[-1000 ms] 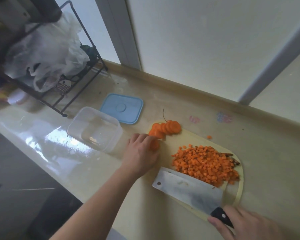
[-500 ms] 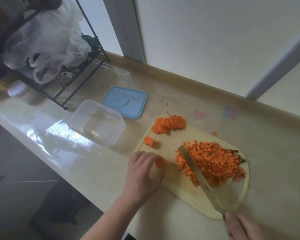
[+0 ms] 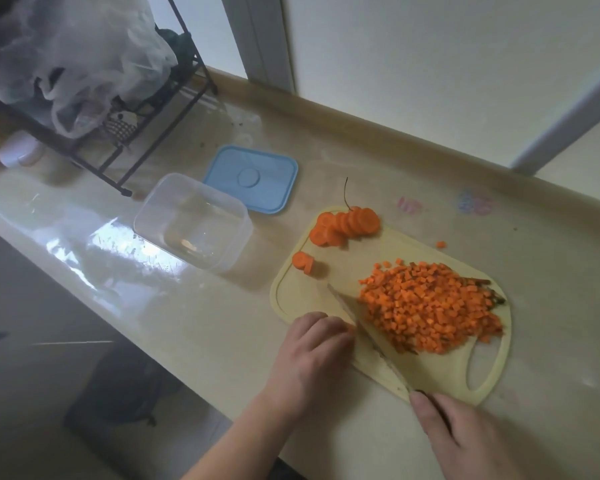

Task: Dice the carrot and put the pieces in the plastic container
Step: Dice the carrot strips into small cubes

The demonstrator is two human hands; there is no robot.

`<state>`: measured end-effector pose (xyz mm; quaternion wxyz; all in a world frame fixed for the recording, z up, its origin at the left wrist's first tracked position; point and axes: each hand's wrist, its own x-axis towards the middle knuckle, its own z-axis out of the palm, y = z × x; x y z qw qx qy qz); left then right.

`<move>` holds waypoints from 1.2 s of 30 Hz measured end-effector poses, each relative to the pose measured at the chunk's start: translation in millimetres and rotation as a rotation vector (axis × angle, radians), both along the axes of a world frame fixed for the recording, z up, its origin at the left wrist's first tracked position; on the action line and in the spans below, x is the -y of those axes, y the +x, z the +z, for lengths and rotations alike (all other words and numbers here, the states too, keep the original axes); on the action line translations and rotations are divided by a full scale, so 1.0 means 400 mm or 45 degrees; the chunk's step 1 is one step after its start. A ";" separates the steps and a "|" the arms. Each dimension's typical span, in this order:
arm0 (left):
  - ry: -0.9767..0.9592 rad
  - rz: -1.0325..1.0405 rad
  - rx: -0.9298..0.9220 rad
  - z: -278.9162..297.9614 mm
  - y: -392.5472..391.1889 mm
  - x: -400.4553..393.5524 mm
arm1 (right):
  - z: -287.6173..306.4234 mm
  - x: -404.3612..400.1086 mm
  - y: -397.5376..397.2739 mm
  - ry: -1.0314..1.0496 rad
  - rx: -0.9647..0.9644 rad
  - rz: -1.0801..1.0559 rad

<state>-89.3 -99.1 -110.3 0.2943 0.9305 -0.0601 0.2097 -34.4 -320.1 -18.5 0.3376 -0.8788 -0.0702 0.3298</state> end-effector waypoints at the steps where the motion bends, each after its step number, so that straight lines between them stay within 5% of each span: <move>1: -0.005 -0.003 -0.011 -0.003 0.003 0.002 | 0.002 -0.004 -0.005 0.017 0.027 -0.006; 17: -0.097 -0.045 -0.053 0.007 0.003 -0.001 | -0.009 0.030 -0.022 -0.209 0.094 0.168; 36: -0.107 -0.012 -0.086 0.002 0.001 0.002 | -0.022 0.023 -0.011 -0.036 0.143 0.174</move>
